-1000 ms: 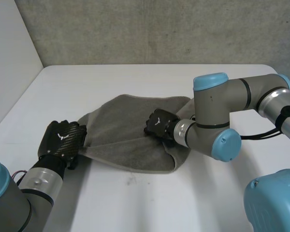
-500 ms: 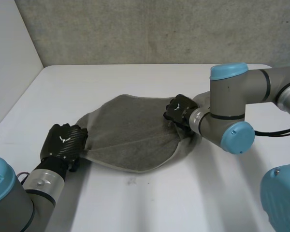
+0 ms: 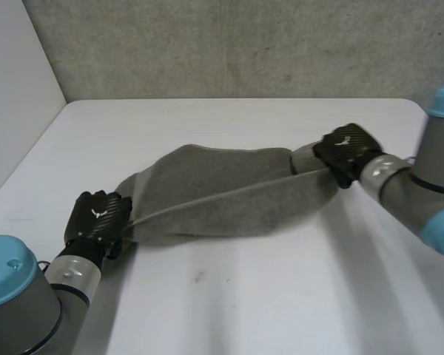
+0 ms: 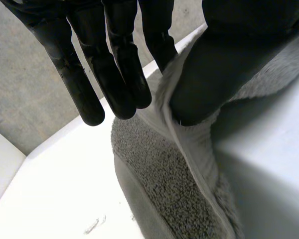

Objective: Fold the towel.

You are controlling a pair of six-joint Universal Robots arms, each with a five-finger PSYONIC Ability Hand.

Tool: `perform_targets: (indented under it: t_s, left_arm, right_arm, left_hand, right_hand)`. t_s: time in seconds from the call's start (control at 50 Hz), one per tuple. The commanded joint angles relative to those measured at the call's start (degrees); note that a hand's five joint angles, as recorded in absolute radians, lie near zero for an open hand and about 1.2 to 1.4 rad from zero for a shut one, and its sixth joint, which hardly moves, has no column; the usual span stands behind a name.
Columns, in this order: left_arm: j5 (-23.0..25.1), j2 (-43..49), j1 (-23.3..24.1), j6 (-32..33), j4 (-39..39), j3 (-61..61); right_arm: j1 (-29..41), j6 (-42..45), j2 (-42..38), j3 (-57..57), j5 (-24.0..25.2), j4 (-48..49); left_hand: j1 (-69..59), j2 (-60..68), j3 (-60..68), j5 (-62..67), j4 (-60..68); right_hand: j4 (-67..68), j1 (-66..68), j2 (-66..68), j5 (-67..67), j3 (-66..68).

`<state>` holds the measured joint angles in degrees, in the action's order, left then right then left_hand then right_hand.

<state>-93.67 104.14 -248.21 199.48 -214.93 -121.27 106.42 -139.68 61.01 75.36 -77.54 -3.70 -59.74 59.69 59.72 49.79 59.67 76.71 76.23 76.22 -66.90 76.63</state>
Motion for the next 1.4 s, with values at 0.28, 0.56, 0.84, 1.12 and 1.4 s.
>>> perform_targets:
  t_s: [0.28,0.56,0.84,1.12,1.4]
  left_arm:
    - [5.17,3.27,-0.96,-0.06,-0.58,0.60]
    - [5.17,3.88,-2.37,0.03,-0.49,0.86]
    - [7.72,-25.12,-3.86,7.76,0.48,3.94]
    - [12.38,-13.43,-4.39,5.04,28.87,21.43]
    - [12.64,15.92,-3.77,6.00,29.92,60.18]
  right_arm:
    - [-12.55,-16.41,15.00,31.78,15.05,9.59]
    - [-13.52,-18.44,18.34,32.13,14.61,11.17]
    - [-14.22,-17.56,42.35,15.52,14.87,-6.67]
    - [-10.72,5.18,19.27,-4.86,11.11,-38.99]
    - [-0.43,-1.55,-7.12,-43.32,-3.05,-11.48]
  left_hand:
    - [17.07,-17.01,-17.04,-17.11,-16.99]
    - [-13.55,13.60,13.57,13.51,13.62]
    - [-20.26,20.31,20.28,20.21,20.33]
    - [-20.26,20.31,20.28,20.21,20.33]
    - [-20.26,20.31,20.28,20.21,20.33]
  right_hand:
    - [3.29,3.77,3.78,-3.10,3.37]
    - [3.29,3.77,3.78,-3.10,3.37]
    - [3.29,3.77,3.78,-3.10,3.37]
    - [3.29,3.77,3.78,-3.10,3.37]
    - [3.29,3.77,3.78,-3.10,3.37]
